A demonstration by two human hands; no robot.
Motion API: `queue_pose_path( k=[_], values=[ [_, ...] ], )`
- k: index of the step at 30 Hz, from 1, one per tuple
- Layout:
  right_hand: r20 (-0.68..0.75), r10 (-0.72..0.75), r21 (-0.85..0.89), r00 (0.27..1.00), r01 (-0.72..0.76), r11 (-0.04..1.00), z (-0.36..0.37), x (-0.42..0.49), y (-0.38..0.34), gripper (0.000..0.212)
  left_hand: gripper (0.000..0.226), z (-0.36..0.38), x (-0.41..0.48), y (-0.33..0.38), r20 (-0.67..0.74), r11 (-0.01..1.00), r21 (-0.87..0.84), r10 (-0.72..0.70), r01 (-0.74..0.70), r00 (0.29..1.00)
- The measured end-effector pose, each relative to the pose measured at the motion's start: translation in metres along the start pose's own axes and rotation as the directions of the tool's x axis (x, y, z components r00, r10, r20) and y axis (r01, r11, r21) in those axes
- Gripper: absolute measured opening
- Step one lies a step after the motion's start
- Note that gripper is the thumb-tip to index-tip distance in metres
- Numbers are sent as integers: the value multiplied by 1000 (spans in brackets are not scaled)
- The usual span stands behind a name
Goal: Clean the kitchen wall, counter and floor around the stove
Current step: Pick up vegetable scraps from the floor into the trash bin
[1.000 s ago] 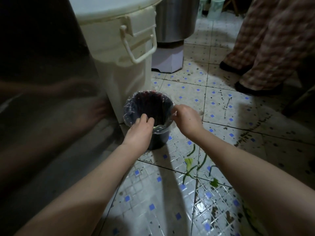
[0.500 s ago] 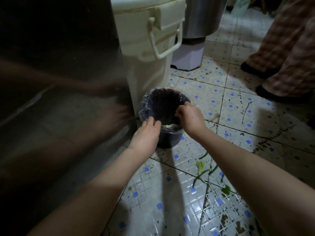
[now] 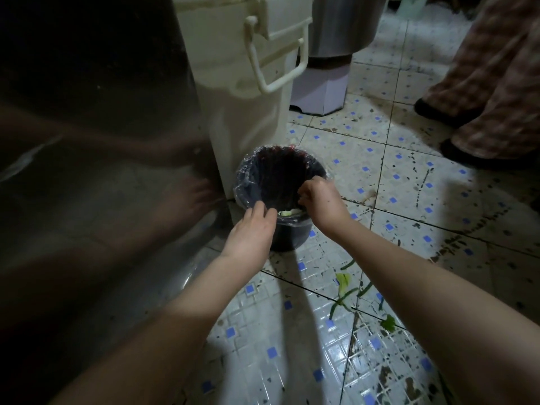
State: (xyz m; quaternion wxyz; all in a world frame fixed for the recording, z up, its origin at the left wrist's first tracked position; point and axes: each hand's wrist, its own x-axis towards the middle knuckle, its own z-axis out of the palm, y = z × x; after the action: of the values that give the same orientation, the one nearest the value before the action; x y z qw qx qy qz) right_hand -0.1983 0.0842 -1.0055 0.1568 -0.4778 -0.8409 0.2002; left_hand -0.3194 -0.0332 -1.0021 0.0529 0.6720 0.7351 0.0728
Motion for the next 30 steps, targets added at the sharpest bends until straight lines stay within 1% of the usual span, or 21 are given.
queue_pose_path(
  k=[2, 4, 7, 9, 12, 15, 17, 19, 21, 23, 26, 30],
  values=[
    [-10, -4, -4, 1000, 4, 1000, 1, -1, 1, 19, 32, 0, 0, 0, 0, 1000, -3, -3, 3, 1000],
    [-50, -4, -21, 999, 3, 1000, 1, 0, 1, 8, 31, -1, 0, -1, -11, 1000, 2, -1, 2, 1000],
    [-85, 7, -114, 996, -16, 993, -1, 4, -1, 11, 31, -2, 1, -3, -21, 1000, 8, 2, -2, 1000],
    [-76, 34, -91, 997, -41, 995, -1, 6, -1, 10, 33, -2, 2, -4, -20, 1000, 14, 5, -4, 1000],
    [-47, 76, -15, 996, -77, 997, 2, 9, -1, 20, 36, -1, 2, -6, -15, 1000, 19, 4, -4, 1000],
    [-25, 75, 11, 997, -75, 997, 5, 11, -1, 23, 39, 0, 2, -7, -4, 1000, 22, 2, -2, 1000],
    [-9, 73, 35, 997, -73, 997, 8, 11, -2, 31, 41, 0, 2, -8, -1, 1000, 23, 4, -4, 1000],
    [-4, 68, 32, 998, -67, 997, 11, 10, -2, 41, 42, 0, 2, -9, 3, 1000, 24, 9, -9, 1000],
    [-16, 62, 17, 998, -61, 998, 11, 10, -2, 46, 42, 0, 2, -9, 7, 1000, 27, 9, -9, 1000],
    [-49, 41, 3, 998, -40, 999, 10, 8, 0, 42, 41, 0, 2, -9, 10, 999, 30, 10, -10, 1000],
    [-101, 8, -42, 995, -12, 999, 6, 5, 1, 27, 41, -1, 3, -8, 19, 999, 29, 13, -13, 1000],
    [-106, 9, -66, 994, -16, 998, -2, 1, 2, 21, 35, -4, 3, -4, 12, 999, 21, 28, -29, 1000]
  ],
)
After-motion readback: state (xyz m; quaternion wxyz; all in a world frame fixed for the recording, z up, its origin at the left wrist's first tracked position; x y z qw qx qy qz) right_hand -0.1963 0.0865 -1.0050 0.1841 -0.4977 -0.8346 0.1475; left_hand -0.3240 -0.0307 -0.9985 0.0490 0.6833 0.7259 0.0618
